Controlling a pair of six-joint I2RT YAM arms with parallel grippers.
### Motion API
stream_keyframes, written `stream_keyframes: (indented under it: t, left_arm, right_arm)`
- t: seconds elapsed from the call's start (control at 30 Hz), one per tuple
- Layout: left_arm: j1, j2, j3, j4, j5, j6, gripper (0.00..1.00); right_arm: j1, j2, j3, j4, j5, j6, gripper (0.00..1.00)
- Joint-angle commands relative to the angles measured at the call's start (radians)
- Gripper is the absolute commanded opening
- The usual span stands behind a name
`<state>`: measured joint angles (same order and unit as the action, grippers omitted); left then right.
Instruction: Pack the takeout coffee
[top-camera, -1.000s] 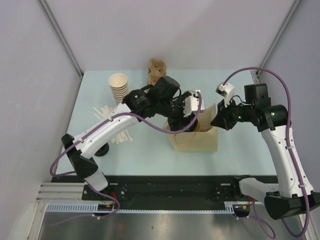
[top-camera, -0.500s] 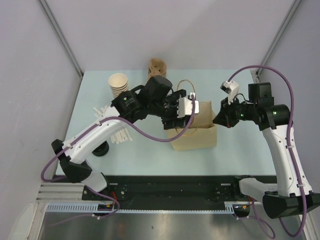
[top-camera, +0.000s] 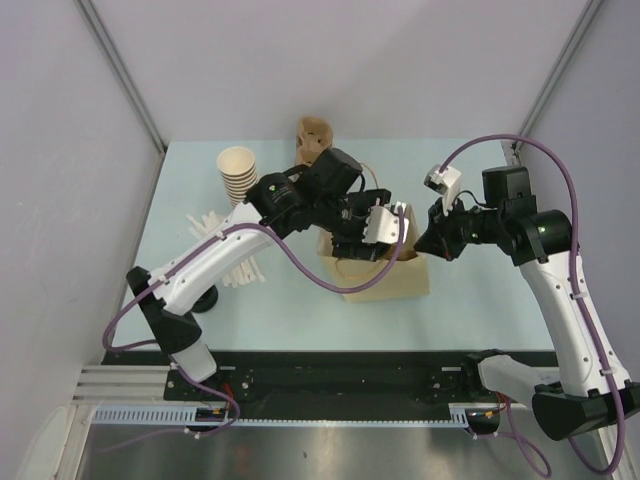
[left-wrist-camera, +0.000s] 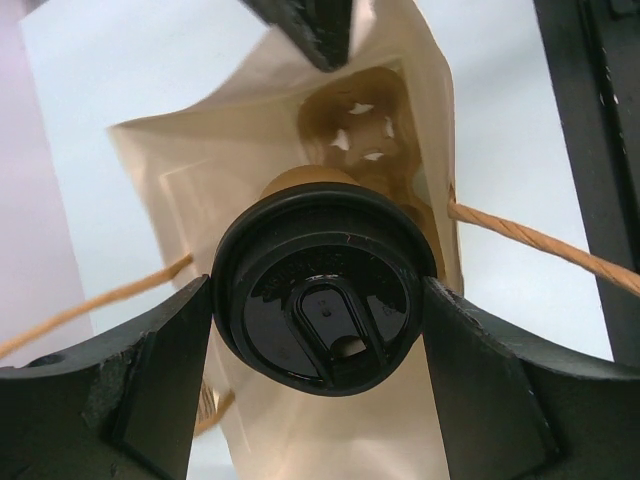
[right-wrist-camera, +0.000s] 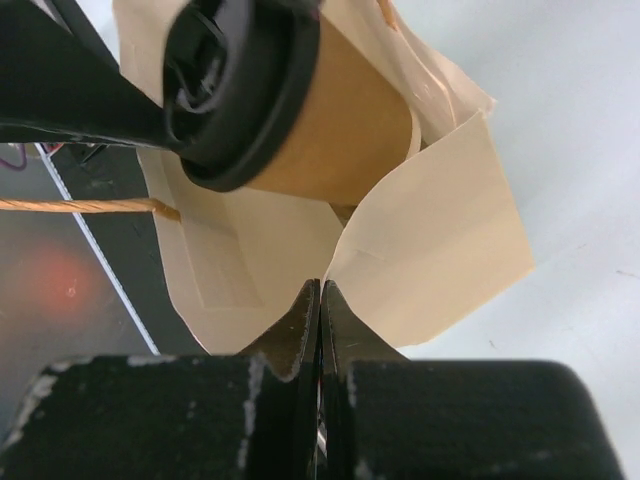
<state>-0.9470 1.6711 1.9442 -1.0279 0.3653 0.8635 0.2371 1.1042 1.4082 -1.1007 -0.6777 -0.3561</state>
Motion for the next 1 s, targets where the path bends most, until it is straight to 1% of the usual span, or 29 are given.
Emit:
stream_keyframes:
  t: [0.0, 0.1, 0.17, 0.27, 0.4, 0.5, 0.6, 0.63, 0.7, 0.73, 0.77, 0.83, 0.87, 0.97]
  left_arm:
    - [-0.006, 0.027, 0.019, -0.083, 0.099, 0.124, 0.37]
    - [-0.007, 0.030, -0.026, -0.052, 0.106, 0.127, 0.37]
    - [-0.006, 0.026, -0.071, -0.025, 0.100, 0.100, 0.37]
    - [0.002, 0.016, -0.151, 0.075, 0.061, 0.036, 0.37]
    - [0.040, 0.041, -0.174, 0.092, 0.047, -0.087, 0.36]
    - [0.068, 0.010, -0.197, 0.121, 0.060, -0.130, 0.35]
    - [0.068, -0.037, -0.261, 0.152, 0.076, -0.095, 0.36]
    - [0.063, -0.056, -0.274, 0.155, 0.080, -0.087, 0.36]
    - [0.059, -0.062, -0.289, 0.138, 0.092, -0.060, 0.36]
    - [0.054, -0.059, -0.291, 0.131, 0.096, -0.055, 0.36]
    - [0.051, -0.060, -0.294, 0.129, 0.096, -0.051, 0.35]
    - [0.044, -0.059, -0.297, 0.131, 0.095, -0.043, 0.35]
    - [0.039, -0.059, -0.297, 0.129, 0.090, -0.035, 0.35]
    - [0.033, -0.057, -0.292, 0.126, 0.084, -0.032, 0.35]
  right_arm:
    - [0.014, -0.027, 0.006, 0.024, -0.002, -0.040, 0.00]
    - [0.016, -0.033, 0.006, 0.019, 0.007, -0.043, 0.00]
    - [0.018, -0.035, 0.006, 0.006, 0.004, -0.044, 0.00]
    - [0.019, -0.043, -0.002, -0.013, 0.012, -0.055, 0.00]
    - [0.019, -0.086, -0.067, -0.022, 0.020, -0.076, 0.00]
    - [0.019, -0.124, -0.089, -0.060, 0.009, -0.086, 0.01]
    - [0.015, -0.139, -0.092, -0.108, 0.029, -0.058, 0.28]
    - [0.008, -0.141, -0.077, -0.107, 0.033, -0.040, 0.46]
    - [-0.010, -0.135, -0.048, -0.071, 0.030, -0.014, 0.59]
    - [-0.015, -0.130, -0.014, -0.012, 0.035, 0.005, 0.67]
    - [-0.019, -0.110, 0.003, 0.019, 0.050, 0.050, 0.70]
    - [-0.038, -0.078, 0.047, 0.074, 0.038, 0.078, 0.77]
    - [-0.042, -0.035, 0.101, 0.084, 0.033, 0.095, 0.78]
    - [-0.047, 0.025, 0.204, 0.098, 0.036, 0.085, 0.80]
